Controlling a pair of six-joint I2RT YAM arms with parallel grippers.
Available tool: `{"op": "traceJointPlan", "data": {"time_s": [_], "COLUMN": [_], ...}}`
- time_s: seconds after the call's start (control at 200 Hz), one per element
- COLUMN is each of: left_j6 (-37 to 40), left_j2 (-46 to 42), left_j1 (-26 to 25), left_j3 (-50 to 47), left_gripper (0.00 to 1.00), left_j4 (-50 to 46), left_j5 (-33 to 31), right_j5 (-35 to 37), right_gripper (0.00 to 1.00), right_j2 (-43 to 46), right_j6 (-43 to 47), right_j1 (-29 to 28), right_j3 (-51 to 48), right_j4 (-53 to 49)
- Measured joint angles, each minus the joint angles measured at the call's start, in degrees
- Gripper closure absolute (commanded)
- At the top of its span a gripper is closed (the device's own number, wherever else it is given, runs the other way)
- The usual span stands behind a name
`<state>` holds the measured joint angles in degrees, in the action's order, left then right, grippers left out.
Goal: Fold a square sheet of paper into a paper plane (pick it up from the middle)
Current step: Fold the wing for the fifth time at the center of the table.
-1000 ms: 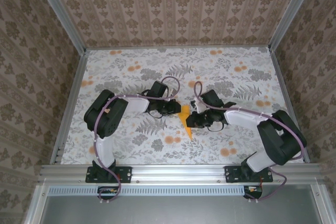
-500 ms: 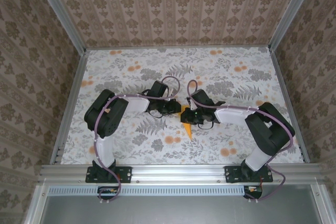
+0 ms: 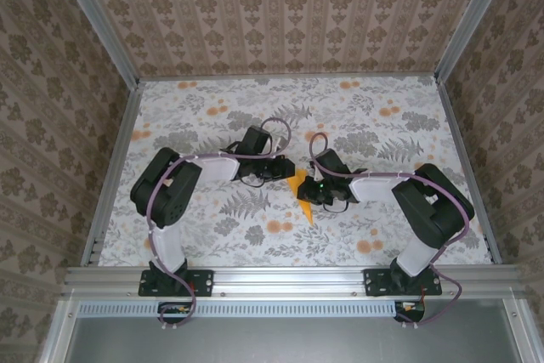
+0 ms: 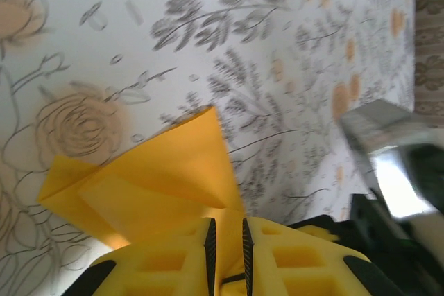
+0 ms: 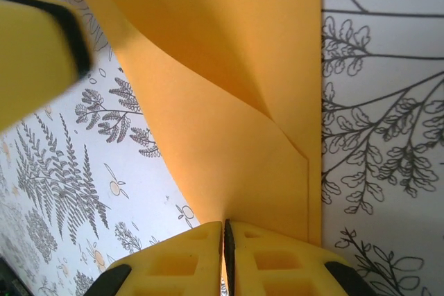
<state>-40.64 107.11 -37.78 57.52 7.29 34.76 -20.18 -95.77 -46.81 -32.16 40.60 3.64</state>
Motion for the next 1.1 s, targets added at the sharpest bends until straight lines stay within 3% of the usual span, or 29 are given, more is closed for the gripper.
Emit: {"op": "traceJointPlan", "data": {"time_s": [0.575,1.095], "left_j6": [0.0,1.4], "left_j2": [1.9,4.7], "left_j1": [-2.6,-1.1], "left_j3": [-3.1,2.0], "left_gripper": [0.85,0.84], "left_j4": [2.7,-5.5], "left_j5": [-0.1,-0.3], "right_j5": [-3.0,-5.7], "right_gripper": [0.87,0.87], "right_j2": [-0.6,-1.2], "right_j6": [-2.1,3.0], "right_j1": [1.7,2.9], "right_j3": [-1.0,-1.4], "right_j4": [2.5,2.3]}}
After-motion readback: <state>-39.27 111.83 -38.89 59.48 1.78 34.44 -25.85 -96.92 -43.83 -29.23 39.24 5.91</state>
